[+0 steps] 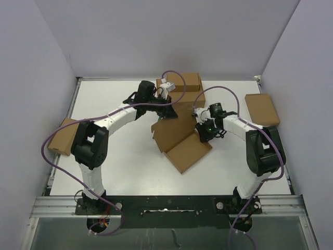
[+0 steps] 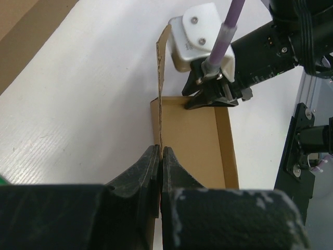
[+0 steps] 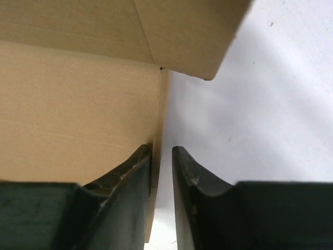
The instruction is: Fold the paper box
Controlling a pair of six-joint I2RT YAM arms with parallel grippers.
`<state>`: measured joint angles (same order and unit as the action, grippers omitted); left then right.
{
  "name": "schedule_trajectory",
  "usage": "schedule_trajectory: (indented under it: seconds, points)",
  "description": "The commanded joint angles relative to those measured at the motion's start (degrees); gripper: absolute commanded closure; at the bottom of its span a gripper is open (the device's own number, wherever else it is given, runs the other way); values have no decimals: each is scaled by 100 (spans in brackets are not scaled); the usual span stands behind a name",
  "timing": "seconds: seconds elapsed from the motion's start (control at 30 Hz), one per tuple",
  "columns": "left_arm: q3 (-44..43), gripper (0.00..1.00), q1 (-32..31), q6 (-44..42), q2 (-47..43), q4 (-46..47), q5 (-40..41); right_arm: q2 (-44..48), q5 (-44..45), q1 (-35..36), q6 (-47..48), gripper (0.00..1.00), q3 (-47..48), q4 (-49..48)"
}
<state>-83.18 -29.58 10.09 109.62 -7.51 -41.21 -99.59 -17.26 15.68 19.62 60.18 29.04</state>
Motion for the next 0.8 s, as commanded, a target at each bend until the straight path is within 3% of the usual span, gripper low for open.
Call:
schedule_trajectory:
  seconds: [0.0, 0.4, 0.77]
  points:
    - [-38, 100, -28, -16, -116, 159, -194, 550, -656, -256, 48, 73, -53, -107]
    - [-183, 100, -72, -7, -59, 109, -203, 856, -1651, -609, 96, 51, -56, -4]
    - [-886, 100, -226, -145, 440, -53, -306, 1596, -3210, -1692, 379, 46, -2, 399]
